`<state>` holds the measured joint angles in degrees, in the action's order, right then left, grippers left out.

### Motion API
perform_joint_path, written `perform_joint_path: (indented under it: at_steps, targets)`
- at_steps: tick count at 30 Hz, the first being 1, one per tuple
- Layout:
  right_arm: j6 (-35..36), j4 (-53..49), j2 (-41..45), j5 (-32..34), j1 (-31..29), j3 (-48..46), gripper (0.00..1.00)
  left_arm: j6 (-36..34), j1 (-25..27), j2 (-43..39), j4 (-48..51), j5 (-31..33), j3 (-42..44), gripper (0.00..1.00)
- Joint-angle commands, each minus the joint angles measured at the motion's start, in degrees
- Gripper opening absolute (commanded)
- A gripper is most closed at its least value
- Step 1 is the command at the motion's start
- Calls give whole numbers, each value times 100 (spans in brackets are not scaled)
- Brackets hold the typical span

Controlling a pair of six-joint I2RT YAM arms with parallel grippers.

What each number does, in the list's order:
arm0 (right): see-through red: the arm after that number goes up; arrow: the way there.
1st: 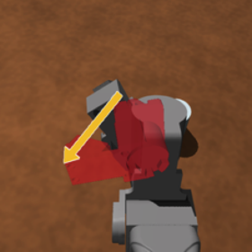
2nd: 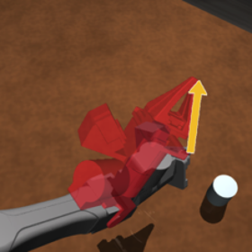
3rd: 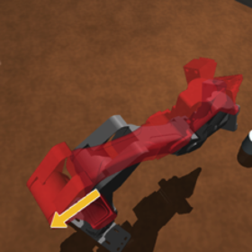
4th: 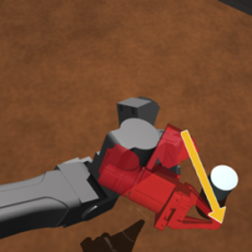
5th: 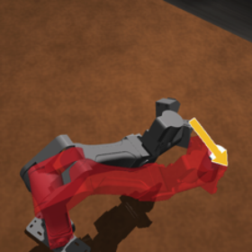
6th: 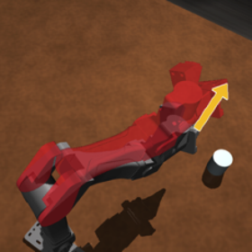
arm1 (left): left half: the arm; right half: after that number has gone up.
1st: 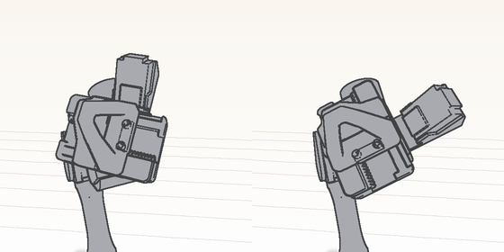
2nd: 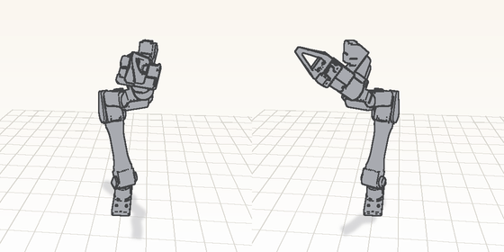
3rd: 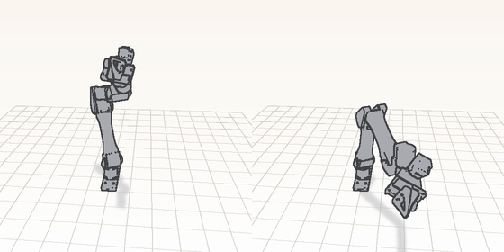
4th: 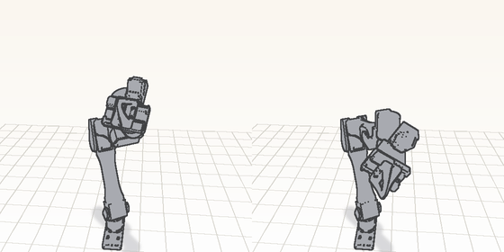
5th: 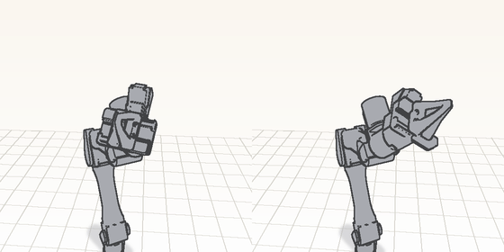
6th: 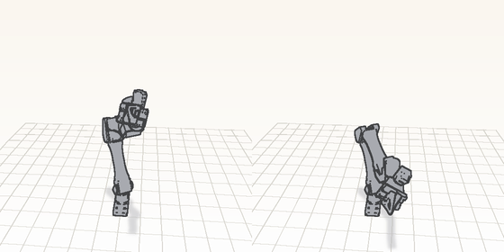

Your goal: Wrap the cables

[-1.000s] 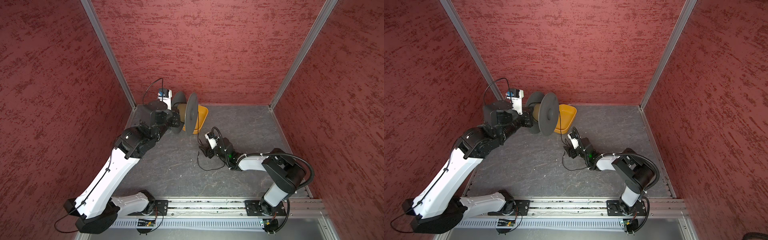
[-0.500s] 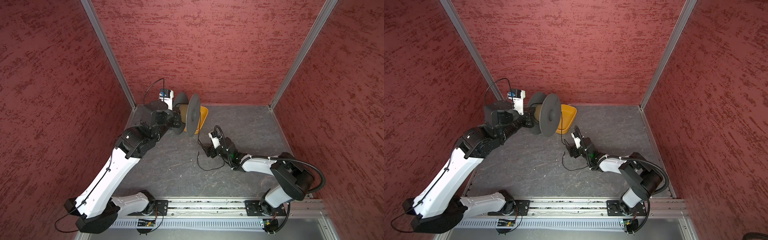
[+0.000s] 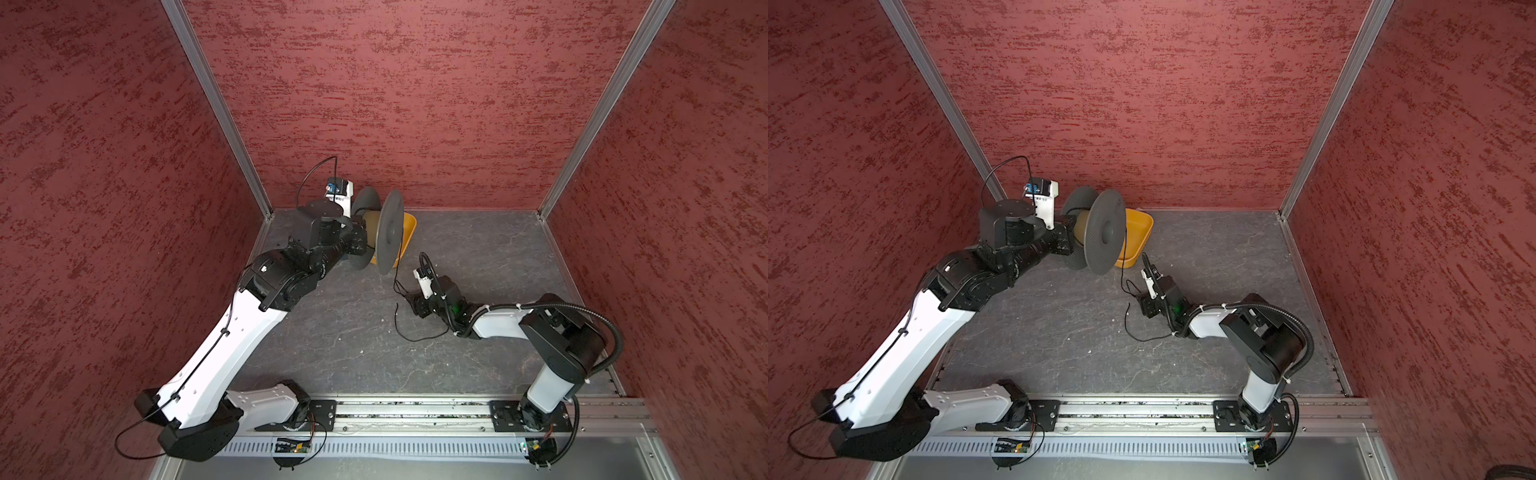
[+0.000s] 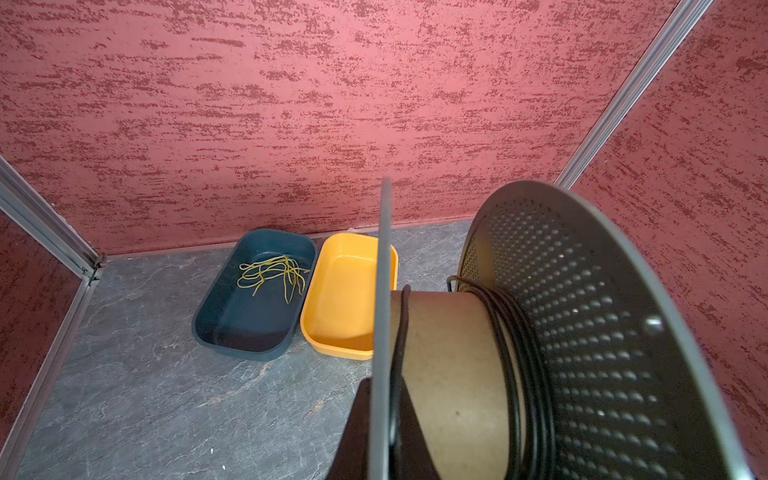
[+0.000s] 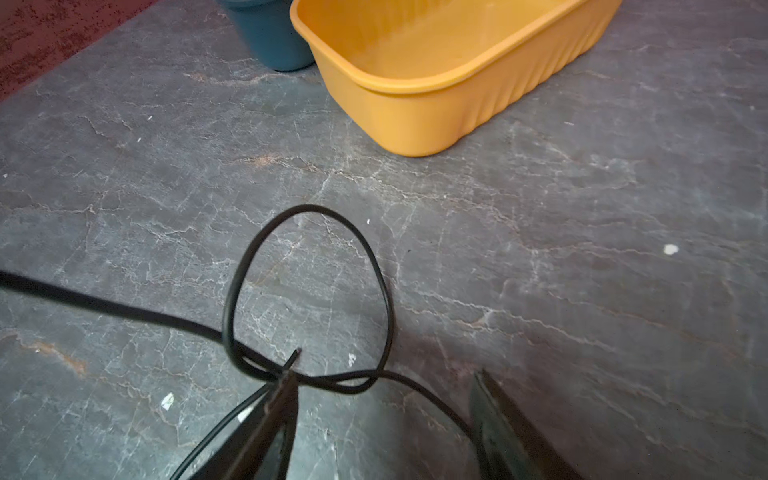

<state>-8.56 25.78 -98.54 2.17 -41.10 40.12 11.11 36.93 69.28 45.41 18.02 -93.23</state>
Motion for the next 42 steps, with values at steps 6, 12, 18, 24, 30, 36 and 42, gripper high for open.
perform_joint_path:
  at_steps: [6,12,18,24,30,36,42]
  targets:
    - [89,-804,515,-41,66,329,73,90,-4,-399,-463,94,349,1]
    - [562,-1627,258,-353,181,1015,88,172,-63,-624,-304,48,560,1]
    - [1306,-1800,-218,-729,373,1459,94,121,-65,-727,-160,-184,631,1]
    - [1936,-2095,-637,-888,409,1808,96,83,-69,-741,-162,-264,769,1]
    - [2123,-1945,-792,-1239,418,1839,97,68,-65,-701,-230,-334,764,1]
    - [2076,-1748,-1230,-1693,419,2120,97,123,-46,-620,-282,-492,697,1]
    - [1766,-1279,-1482,-2344,419,2249,98,163,56,-556,-360,-628,674,1]
